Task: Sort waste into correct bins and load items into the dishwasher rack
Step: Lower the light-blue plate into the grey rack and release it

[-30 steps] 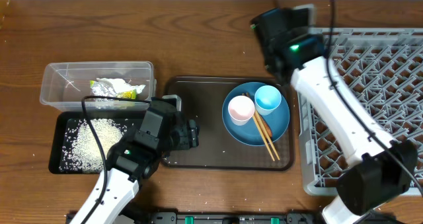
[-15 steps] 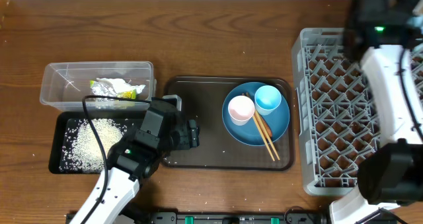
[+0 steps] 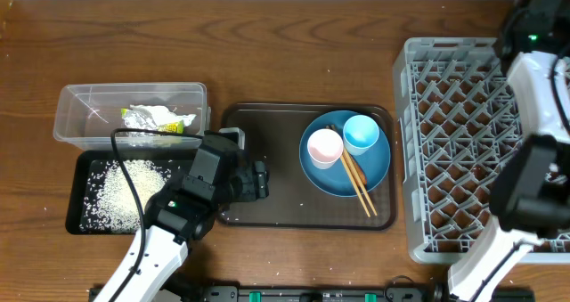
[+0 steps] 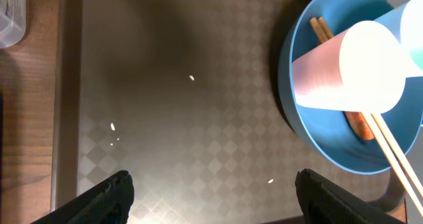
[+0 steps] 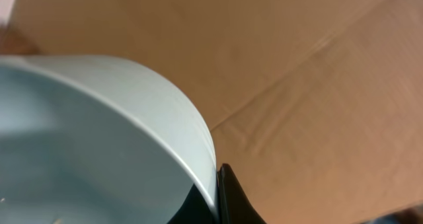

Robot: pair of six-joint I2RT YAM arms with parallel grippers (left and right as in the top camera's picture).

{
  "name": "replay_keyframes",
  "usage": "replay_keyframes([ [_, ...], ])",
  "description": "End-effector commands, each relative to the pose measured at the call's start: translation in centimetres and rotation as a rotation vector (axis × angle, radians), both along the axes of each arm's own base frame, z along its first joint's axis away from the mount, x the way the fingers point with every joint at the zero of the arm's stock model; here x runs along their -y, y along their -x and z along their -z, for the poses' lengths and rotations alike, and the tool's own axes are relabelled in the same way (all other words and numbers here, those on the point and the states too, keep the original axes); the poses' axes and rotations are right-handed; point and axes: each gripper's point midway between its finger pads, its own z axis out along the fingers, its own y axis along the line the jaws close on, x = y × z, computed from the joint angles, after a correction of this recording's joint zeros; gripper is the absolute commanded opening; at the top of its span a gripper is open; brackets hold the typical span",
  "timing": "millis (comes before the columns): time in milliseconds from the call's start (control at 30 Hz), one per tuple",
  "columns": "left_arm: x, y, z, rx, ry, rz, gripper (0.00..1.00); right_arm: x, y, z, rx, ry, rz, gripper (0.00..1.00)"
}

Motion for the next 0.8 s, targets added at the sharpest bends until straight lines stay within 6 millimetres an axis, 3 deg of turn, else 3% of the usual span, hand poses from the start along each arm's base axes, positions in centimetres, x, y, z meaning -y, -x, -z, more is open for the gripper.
replay_keyframes([
  [0,-0.2,-0.3,-0.2,0.013,-0.016,-0.01,0.81,0.8,-0.6,3.4,-0.323,0.024,0.006,0.01],
  [233,-0.8,-0.6,0.0,0.018,-0.044,-0.031,0.82,-0.3,-2.1,8.9,-0.458,0.022,-0.005,0.01],
  [500,-0.8,-0.6,0.3,0.011,-0.047,-0.031,0.81,-4.2,-3.7,9.8,-0.518,0.029,-0.087,0.01],
  [567,-0.8,-0.6,0.3,0.011,-0.047,-0.031,0.81,-5.4,-4.0,10.1,-0.533,0.03,-0.11,0.13],
  [767,-0.8,-0.6,0.3,0.01,-0.048,-0.03,0.82,-8.9,-4.5,10.9,-0.599,0.034,-0.173,0.88],
])
